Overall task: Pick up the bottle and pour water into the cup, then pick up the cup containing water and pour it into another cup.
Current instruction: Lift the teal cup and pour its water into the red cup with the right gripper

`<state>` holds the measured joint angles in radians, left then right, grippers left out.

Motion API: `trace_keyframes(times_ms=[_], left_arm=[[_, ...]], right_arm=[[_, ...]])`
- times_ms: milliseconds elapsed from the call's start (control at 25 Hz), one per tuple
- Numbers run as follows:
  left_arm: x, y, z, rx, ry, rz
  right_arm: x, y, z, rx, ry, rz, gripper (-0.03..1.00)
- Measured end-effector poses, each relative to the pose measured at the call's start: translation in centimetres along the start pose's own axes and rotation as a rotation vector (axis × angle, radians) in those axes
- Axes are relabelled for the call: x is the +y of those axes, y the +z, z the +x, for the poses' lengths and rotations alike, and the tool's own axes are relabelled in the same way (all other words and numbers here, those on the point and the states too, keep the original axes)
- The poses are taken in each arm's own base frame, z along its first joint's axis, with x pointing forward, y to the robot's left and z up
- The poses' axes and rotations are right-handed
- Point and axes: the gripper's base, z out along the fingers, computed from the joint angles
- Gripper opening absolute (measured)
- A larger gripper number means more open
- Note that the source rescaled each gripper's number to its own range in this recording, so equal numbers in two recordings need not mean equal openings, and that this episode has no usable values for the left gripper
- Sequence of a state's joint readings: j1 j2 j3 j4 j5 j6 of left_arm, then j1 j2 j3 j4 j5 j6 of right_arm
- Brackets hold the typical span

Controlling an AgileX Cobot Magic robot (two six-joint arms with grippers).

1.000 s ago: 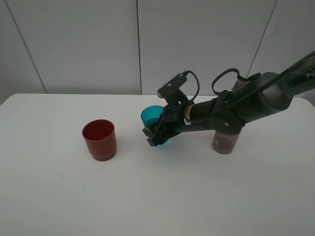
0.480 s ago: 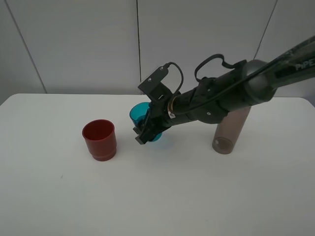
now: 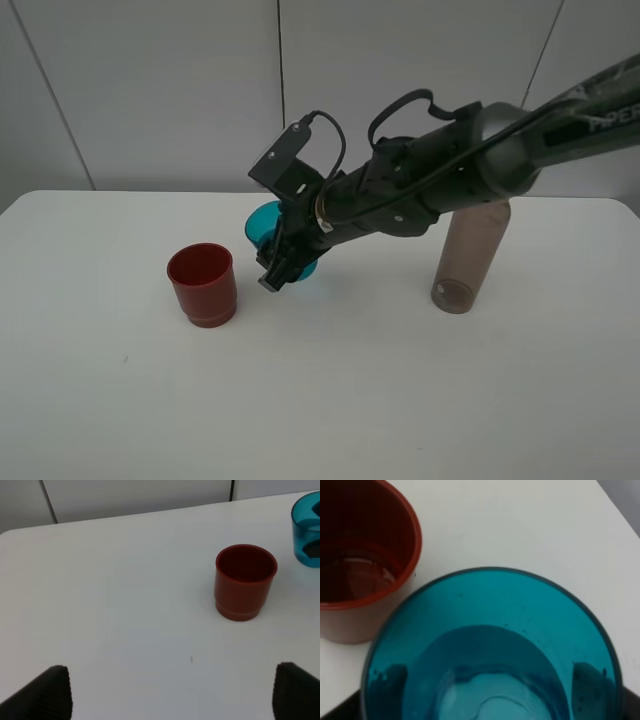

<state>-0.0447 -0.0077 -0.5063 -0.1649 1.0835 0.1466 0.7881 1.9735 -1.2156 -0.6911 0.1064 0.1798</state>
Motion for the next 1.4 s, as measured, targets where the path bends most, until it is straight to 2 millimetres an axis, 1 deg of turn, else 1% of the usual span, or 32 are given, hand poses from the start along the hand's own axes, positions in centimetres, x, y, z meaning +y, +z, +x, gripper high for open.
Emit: trace_keyframes(times_ms=[240,440,680,920,1160,1400], left_arm=[[0.0,0.0,0.0,0.000,0.000,0.000],[0.0,0.0,0.0,0.000,0.000,0.000],[0.0,0.0,0.0,0.000,0.000,0.000],[0.0,0.0,0.0,0.000,0.000,0.000],[0.0,0.0,0.0,0.000,0.000,0.000],[0.0,0.0,0.0,0.000,0.000,0.000]], right_arm=[[0.6,-0.4,-0.6,0.017,-0.057,0.005,0.09],[0.2,-0.8,-1.8,0.049,-0.111,0.048,0.09],[-0.2,-1.3,-3.1,0.032,-0.170,0.081,0.09],[-0.3,-1.4,-3.4,0.027,-0.219,0.098,0.09],[0.3,-1.5,-3.9,0.017,-0.267,0.100,0.09],[0.0,-2.1,-5.6,-0.011,-0.270,0.129,0.09]])
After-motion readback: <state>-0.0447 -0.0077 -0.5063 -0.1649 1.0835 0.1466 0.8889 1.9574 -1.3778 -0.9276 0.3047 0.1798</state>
